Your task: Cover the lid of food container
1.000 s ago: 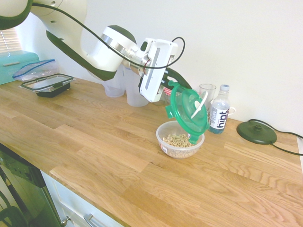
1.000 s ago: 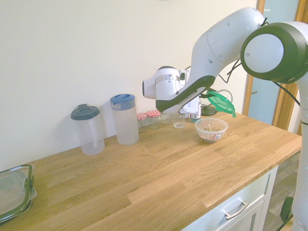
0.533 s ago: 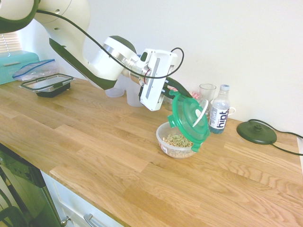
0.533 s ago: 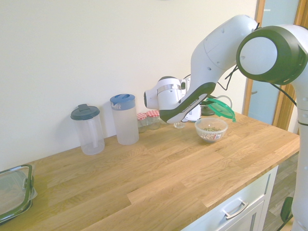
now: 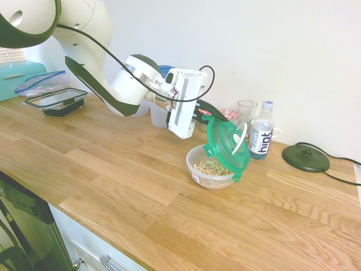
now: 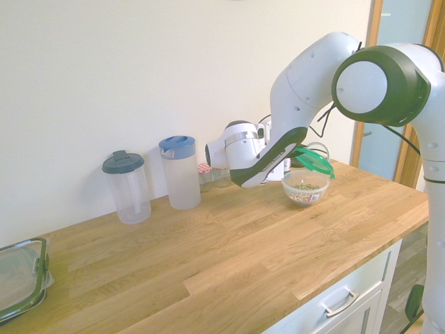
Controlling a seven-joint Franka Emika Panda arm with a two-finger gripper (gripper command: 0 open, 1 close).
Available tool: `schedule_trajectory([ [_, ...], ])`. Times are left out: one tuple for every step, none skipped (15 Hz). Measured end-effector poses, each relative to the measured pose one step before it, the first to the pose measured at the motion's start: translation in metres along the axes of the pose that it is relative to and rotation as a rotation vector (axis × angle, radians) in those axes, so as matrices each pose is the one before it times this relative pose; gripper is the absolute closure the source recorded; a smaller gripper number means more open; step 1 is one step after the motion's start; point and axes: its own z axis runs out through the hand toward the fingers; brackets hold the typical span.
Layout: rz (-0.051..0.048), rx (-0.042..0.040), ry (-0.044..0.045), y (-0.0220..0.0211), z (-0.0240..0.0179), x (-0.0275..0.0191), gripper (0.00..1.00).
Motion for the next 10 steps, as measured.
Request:
schedule_trajectory([
  [0.00088, 0.00167, 0.00515, -0.00048, -0.00195, -0.00023, 1.00],
  [0.00137, 0.00183, 0.00646, -0.00088, -0.00257, -0.00053, 1.00],
  [0.00056, 0.00153, 0.00492, -0.00063, -0.00252, -0.00057, 1.00],
  [-0.00007, 0.00216, 0.00364, -0.00046, -0.00252, -0.00026, 1.00],
  [-0.00073, 0.00126, 0.00243, -0.00054, -0.00173, -0.00048, 1.00],
  [-0.00074, 0.00029, 0.00100, -0.00095, -0.00063, -0.00071, 0.00],
  [0.00059, -0.00055, 0.00043, -0.00125, -0.00004, -0.00084, 0.00],
  [0.00186, -0.00044, 0.00017, -0.00082, 0.00006, -0.00053, 0.00],
  [0.00073, -0.00008, 0.00014, -0.00032, -0.00004, -0.00021, 0.00],
  [0.00044, 0.00013, 0.00002, 0.00005, -0.00006, 0.00011, 0.00],
])
